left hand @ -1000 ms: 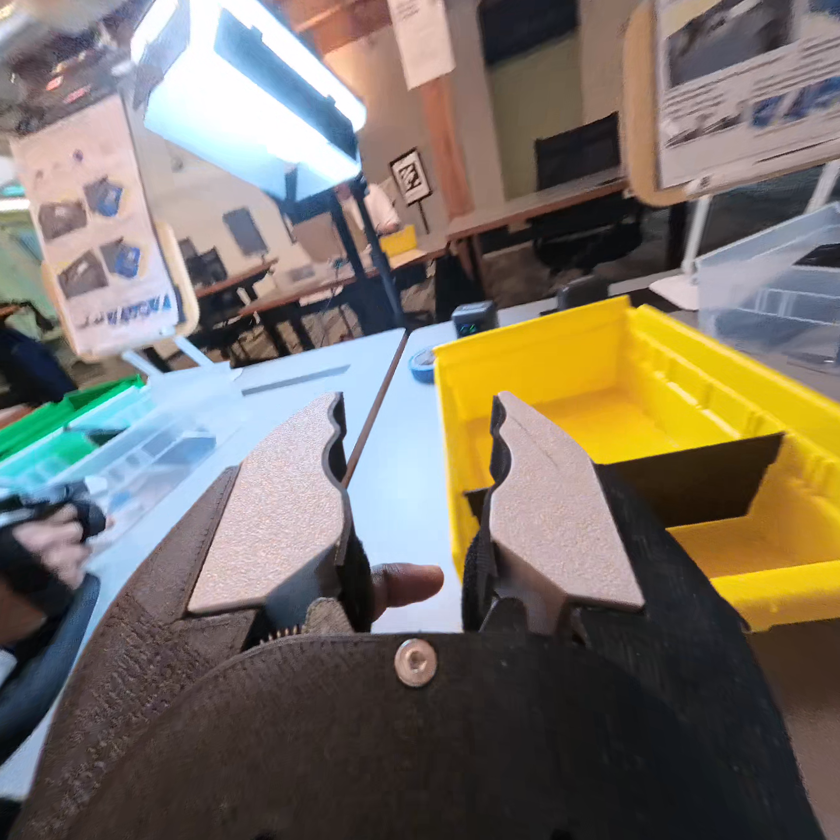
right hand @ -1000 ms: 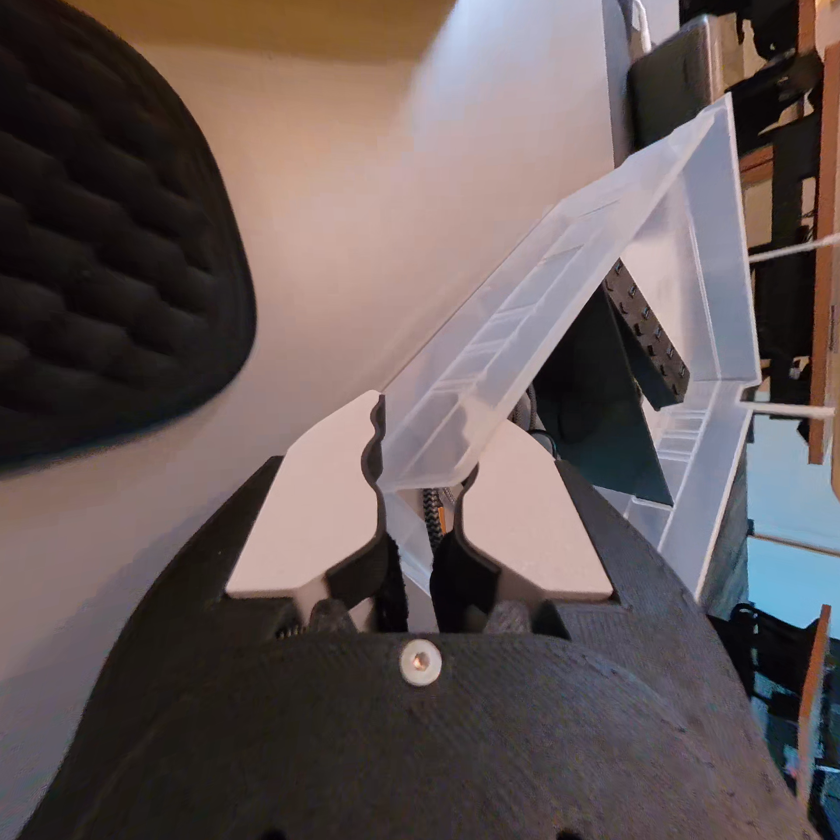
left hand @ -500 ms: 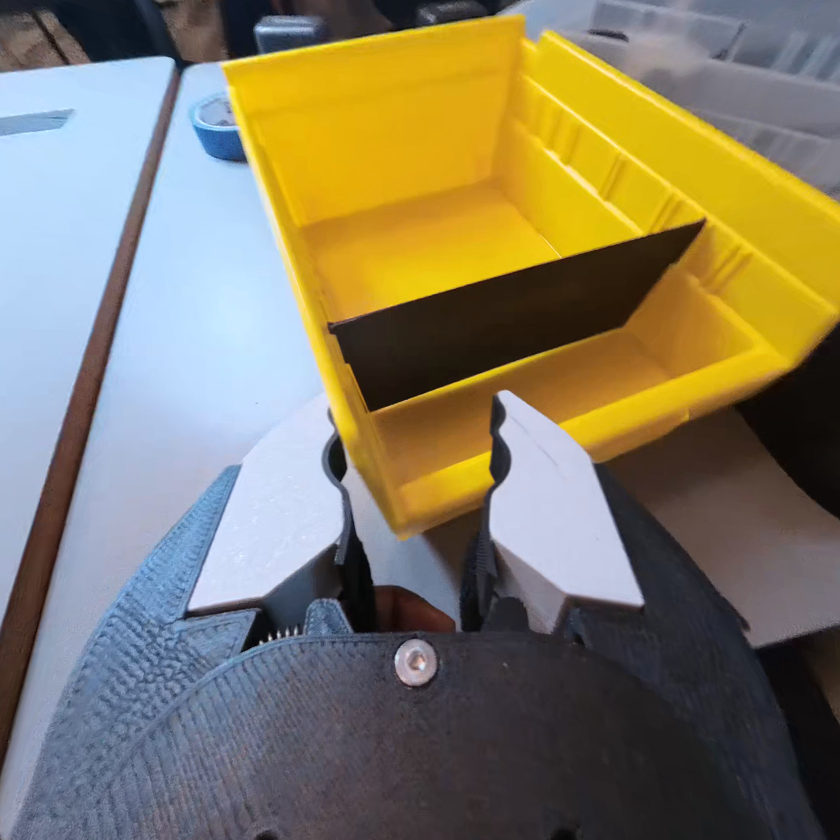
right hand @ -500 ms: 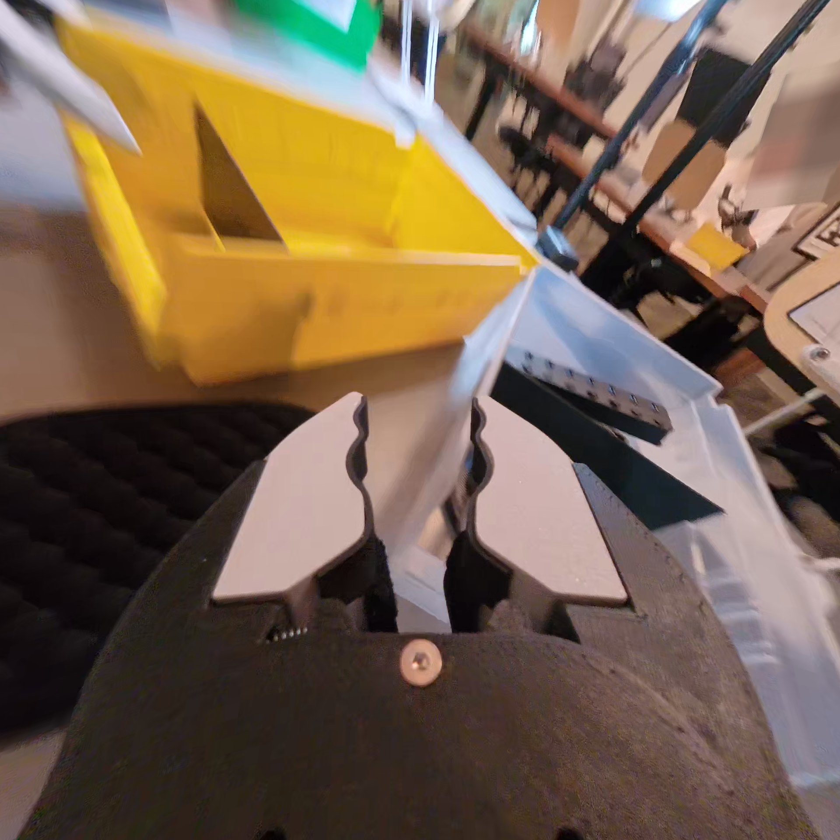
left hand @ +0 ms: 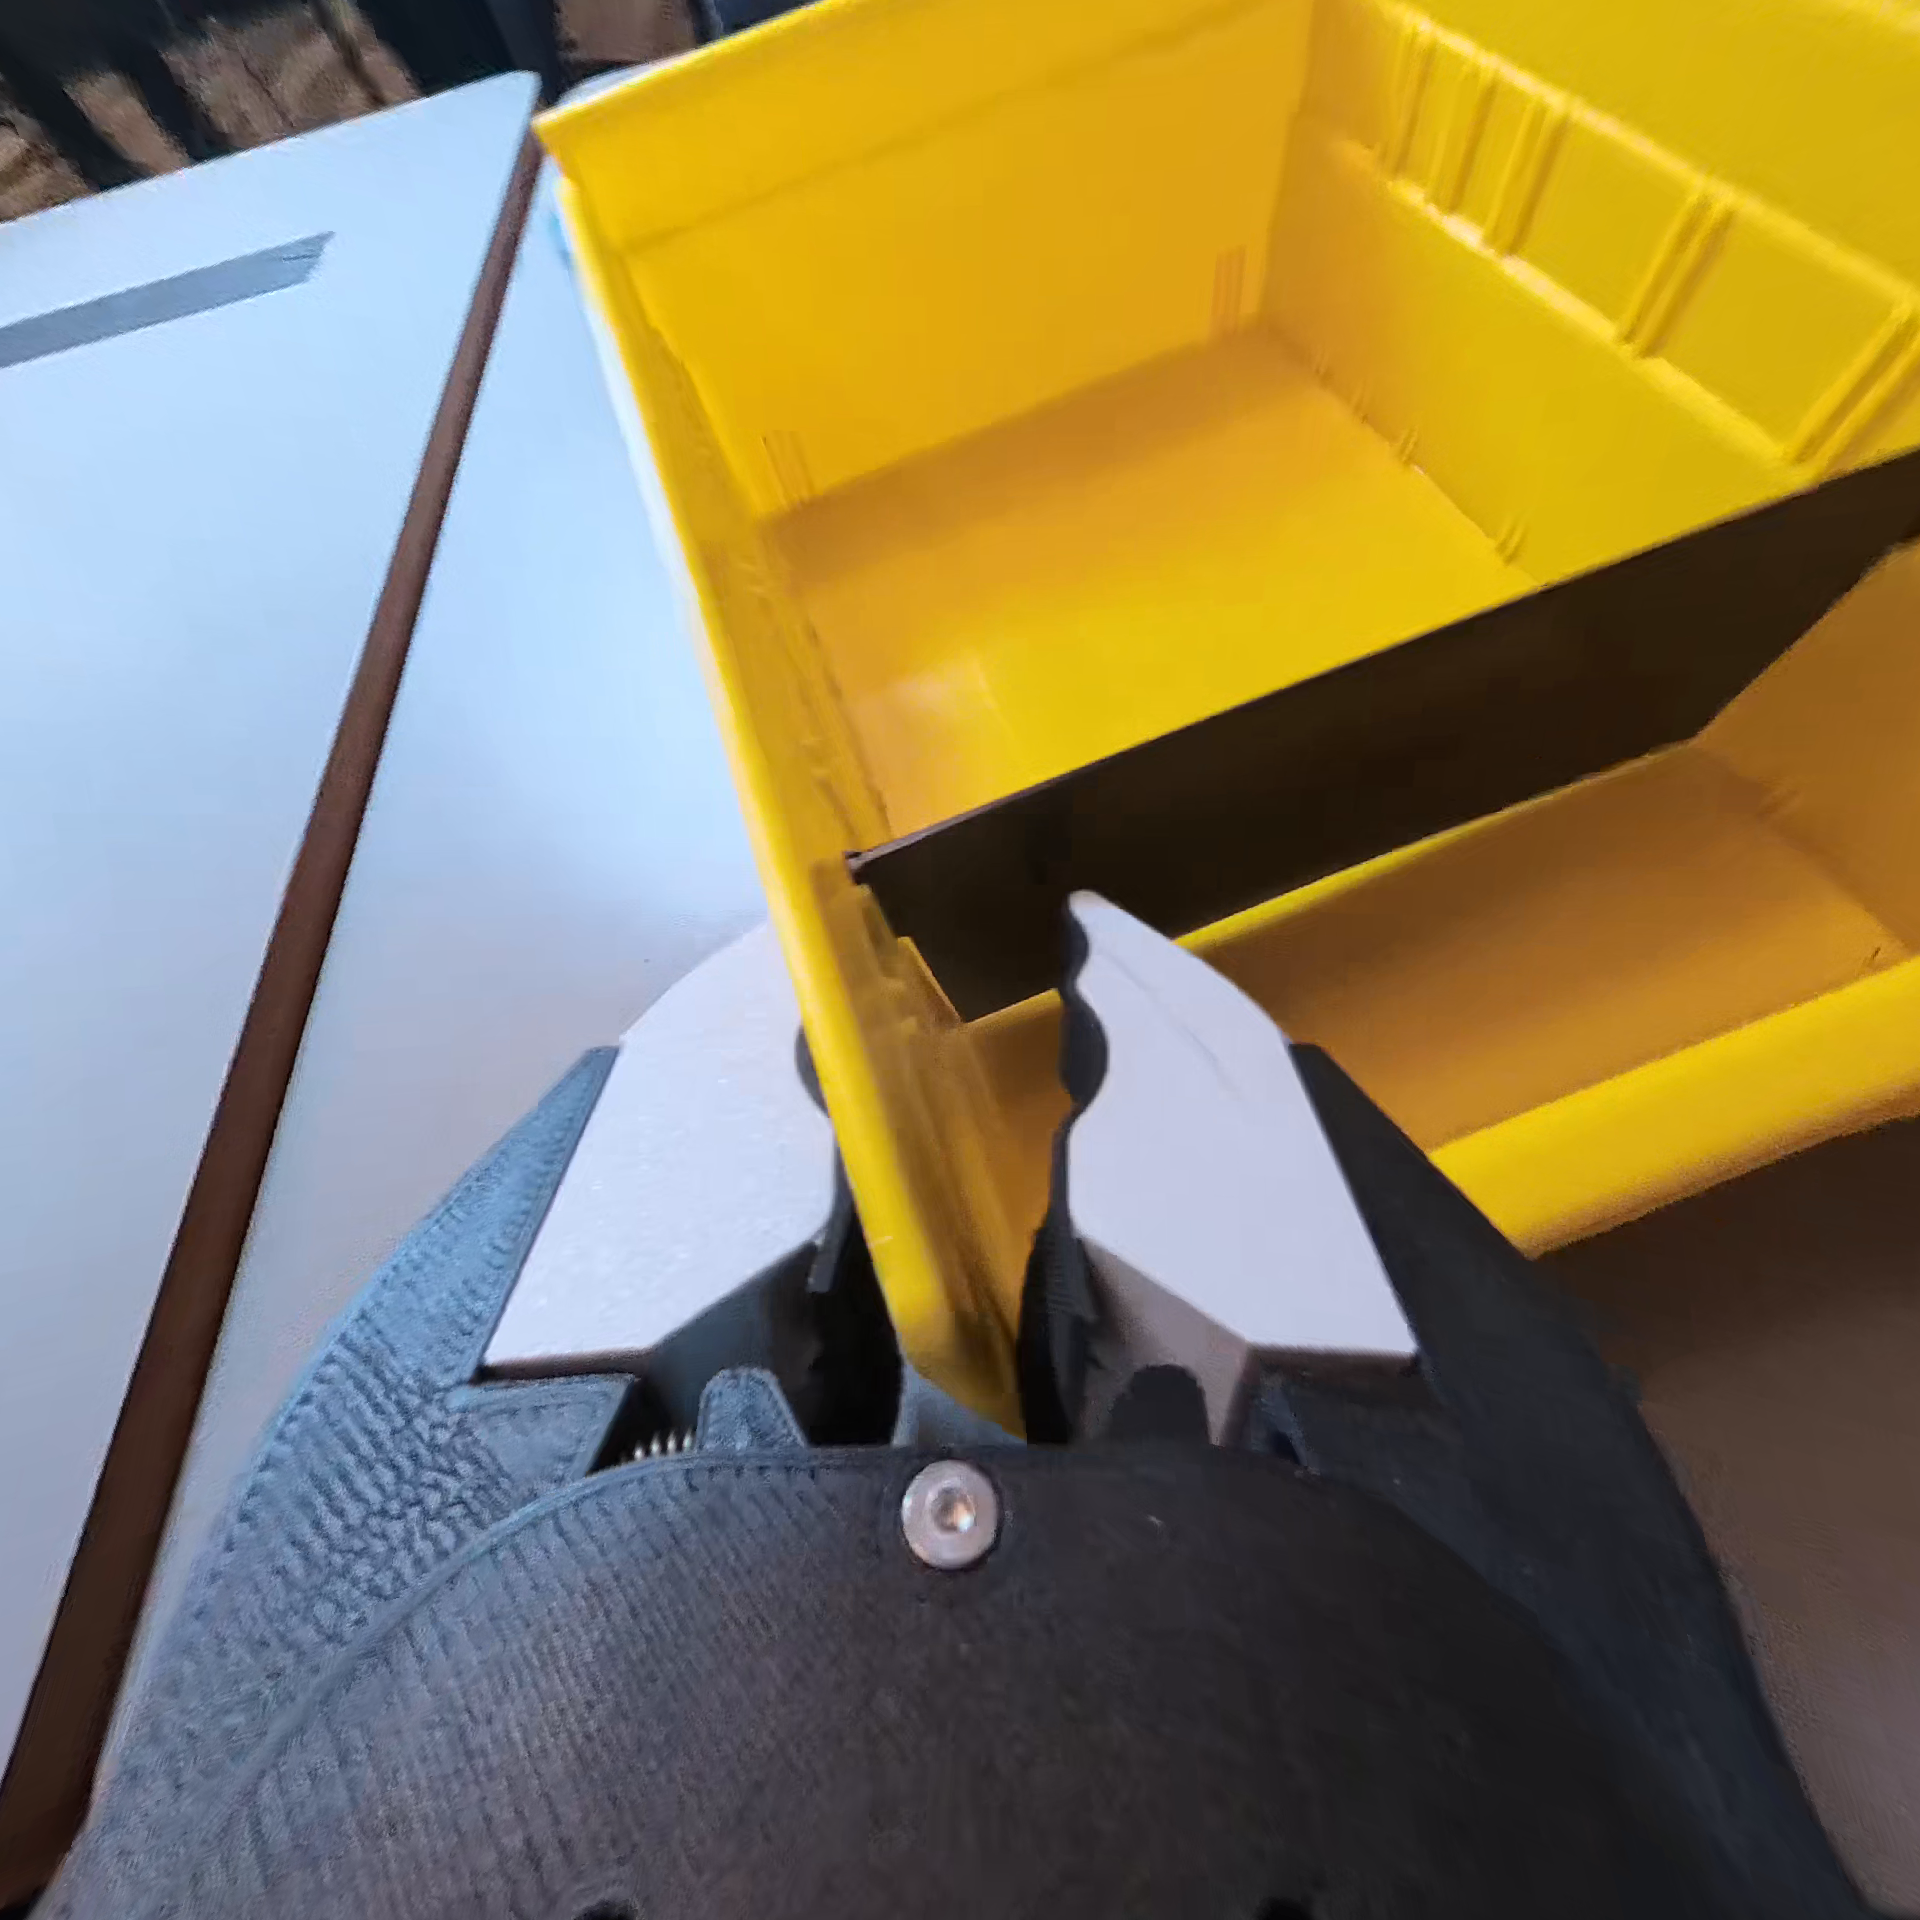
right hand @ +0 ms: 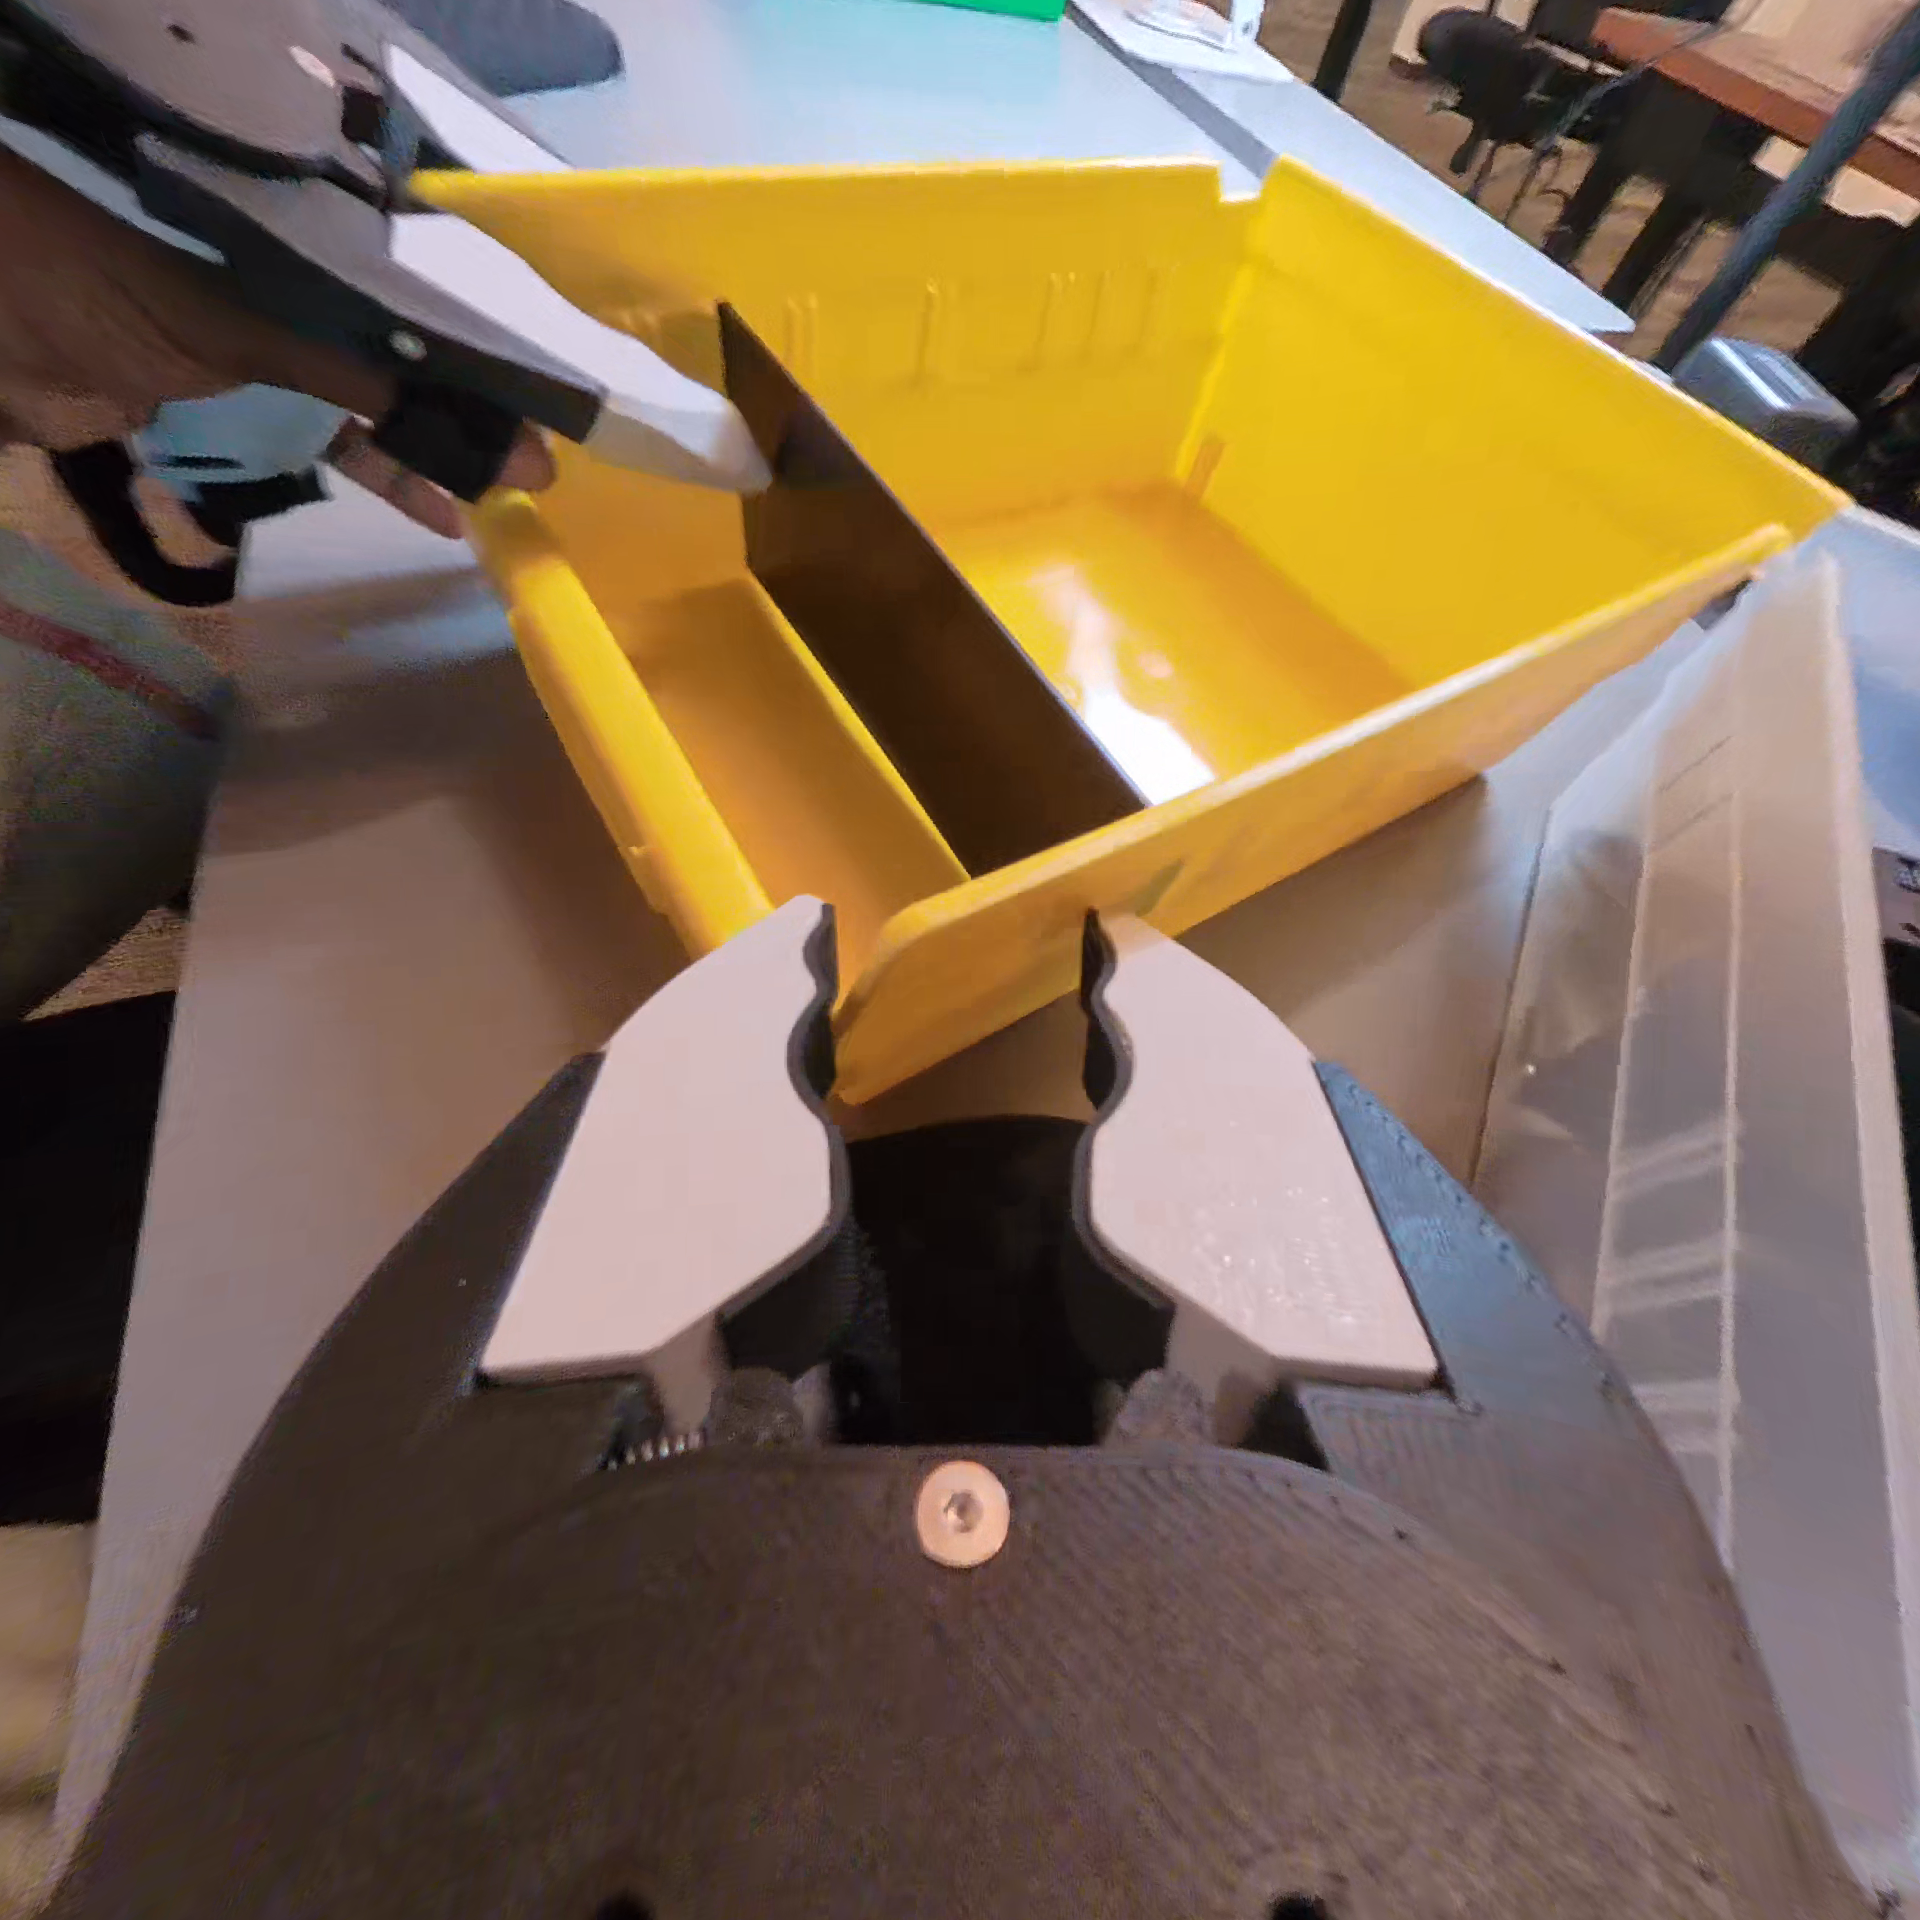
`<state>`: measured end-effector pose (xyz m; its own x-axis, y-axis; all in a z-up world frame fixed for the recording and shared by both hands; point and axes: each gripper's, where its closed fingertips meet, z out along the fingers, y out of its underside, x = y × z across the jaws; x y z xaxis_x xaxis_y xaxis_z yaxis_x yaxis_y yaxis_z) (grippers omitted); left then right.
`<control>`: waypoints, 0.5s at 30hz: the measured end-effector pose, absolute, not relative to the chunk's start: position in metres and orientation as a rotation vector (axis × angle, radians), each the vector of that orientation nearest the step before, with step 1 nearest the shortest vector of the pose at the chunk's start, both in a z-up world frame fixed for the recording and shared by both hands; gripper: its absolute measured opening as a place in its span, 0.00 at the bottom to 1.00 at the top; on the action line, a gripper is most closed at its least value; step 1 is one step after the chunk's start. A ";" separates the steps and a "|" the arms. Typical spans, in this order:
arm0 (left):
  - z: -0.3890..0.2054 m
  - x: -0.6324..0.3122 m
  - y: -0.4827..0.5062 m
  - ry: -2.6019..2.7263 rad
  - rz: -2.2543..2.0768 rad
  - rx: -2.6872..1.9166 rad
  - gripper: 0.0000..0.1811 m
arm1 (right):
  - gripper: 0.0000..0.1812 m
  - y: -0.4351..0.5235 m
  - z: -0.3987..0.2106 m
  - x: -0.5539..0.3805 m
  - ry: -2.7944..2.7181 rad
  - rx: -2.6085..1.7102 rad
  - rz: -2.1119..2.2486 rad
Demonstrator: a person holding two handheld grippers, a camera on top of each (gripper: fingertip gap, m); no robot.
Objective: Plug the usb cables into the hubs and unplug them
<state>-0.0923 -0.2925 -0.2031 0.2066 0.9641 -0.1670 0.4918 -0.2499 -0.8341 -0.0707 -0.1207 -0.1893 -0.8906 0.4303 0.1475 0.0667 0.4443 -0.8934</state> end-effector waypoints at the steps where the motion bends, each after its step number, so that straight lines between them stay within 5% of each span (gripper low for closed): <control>1: -0.202 -0.095 -0.296 -1.407 0.955 -1.819 0.17 | 0.23 -0.123 -0.190 -0.073 -2.347 -0.408 1.394; 7: -0.173 -0.092 -0.307 -1.512 1.106 -1.705 0.11 | 0.15 -0.124 -0.168 -0.089 -2.113 -0.229 1.223; 15: -0.046 -0.074 -0.262 -1.162 1.436 -1.289 0.09 | 0.13 -0.074 -0.056 -0.074 -1.592 -0.092 1.241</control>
<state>-0.0744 -0.2622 -0.0462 -0.0963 0.9762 -0.1942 -0.0139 -0.1964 -0.9804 -0.0740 -0.0743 -0.0561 -0.4322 0.6043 0.6693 -0.5015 0.4558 -0.7353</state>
